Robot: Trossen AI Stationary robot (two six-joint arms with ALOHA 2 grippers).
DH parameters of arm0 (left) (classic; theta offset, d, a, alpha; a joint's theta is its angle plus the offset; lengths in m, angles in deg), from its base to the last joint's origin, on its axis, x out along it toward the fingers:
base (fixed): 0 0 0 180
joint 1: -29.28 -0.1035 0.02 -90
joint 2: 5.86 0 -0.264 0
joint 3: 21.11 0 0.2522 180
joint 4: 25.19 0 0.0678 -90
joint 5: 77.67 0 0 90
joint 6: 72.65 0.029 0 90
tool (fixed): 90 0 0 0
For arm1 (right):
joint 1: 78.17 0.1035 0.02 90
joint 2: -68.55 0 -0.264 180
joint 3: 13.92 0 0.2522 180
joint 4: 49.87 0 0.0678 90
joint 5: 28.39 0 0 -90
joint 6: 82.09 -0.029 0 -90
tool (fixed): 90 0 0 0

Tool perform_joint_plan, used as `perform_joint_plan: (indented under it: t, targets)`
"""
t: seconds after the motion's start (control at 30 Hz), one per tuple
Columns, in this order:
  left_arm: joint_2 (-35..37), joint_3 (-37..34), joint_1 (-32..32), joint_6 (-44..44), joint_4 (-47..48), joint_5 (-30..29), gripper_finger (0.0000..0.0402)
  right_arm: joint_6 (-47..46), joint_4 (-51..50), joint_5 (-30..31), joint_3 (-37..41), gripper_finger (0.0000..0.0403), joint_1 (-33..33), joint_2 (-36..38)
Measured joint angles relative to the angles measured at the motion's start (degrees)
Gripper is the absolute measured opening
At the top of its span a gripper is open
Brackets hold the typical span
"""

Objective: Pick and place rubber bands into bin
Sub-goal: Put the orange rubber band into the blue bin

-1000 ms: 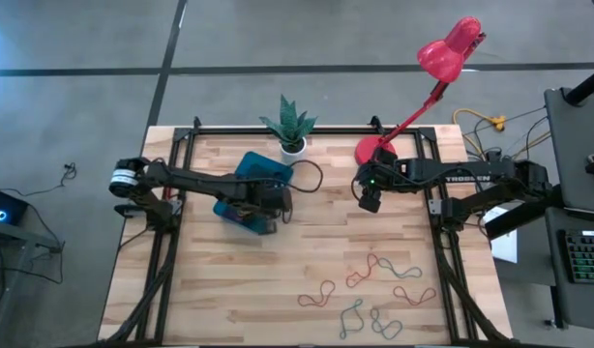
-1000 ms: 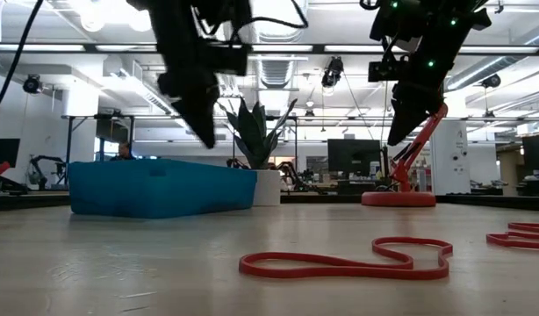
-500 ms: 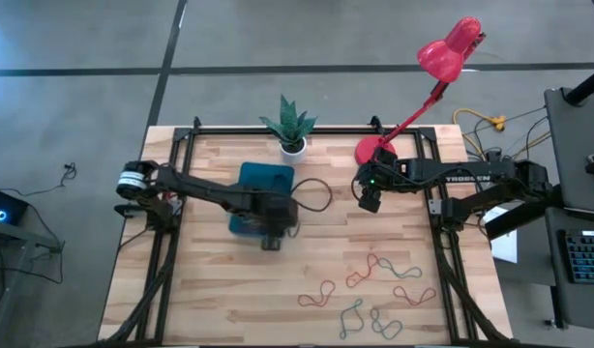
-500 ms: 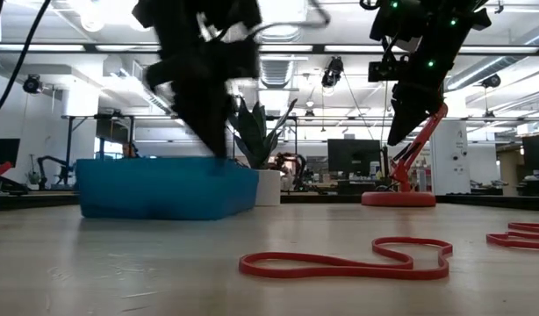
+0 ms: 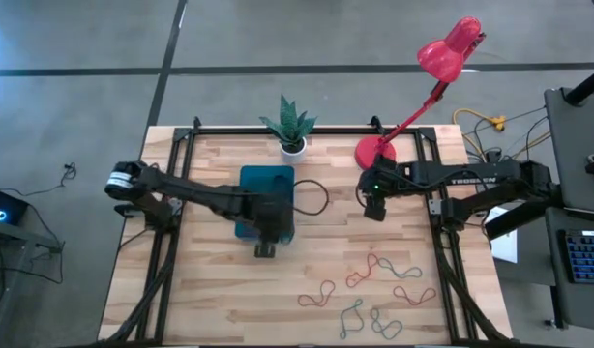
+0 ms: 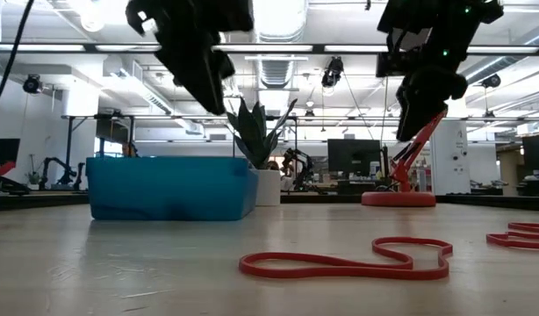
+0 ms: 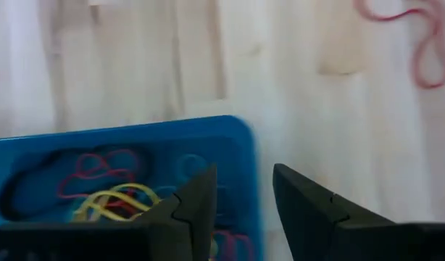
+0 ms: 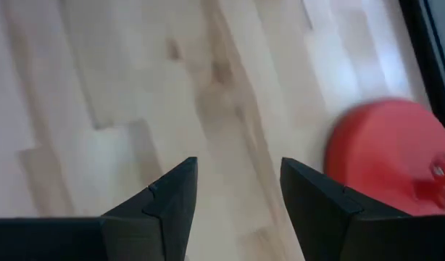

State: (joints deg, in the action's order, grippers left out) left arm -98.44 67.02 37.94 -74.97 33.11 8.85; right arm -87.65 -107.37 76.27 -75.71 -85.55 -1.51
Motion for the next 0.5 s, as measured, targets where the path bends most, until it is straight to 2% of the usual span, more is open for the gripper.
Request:
perform_joint_plan:
  t: [0.13, 0.23, 0.3, 0.37, 0.5]
  targets:
    - [0.9, 0.0, 6.2, -3.5, -0.1, 0.1, 0.0121, 1.0, 3.1, -3.3, 0.0, 0.0185, 2.1, 0.4]
    - [0.9, 0.1, 11.5, -6.8, 0.0, -0.3, 0.0121, -0.3, 7.1, -9.1, 0.0, 0.0185, 5.0, 0.4]
    - [0.9, 0.3, 14.6, -9.3, -0.2, -2.7, 0.0121, -2.9, 9.8, -12.2, -0.2, 0.0185, 8.1, 0.4]
    - [0.9, 0.3, 17.3, -12.1, -0.1, -5.3, 0.0121, -6.0, 10.9, -12.3, -0.8, 0.0185, 12.2, 0.4]
    - [0.5, 0.3, 21.7, -18.0, -2.4, -8.6, 0.0121, -15.3, 11.0, -8.9, -1.7, 0.0185, 19.7, -0.1]
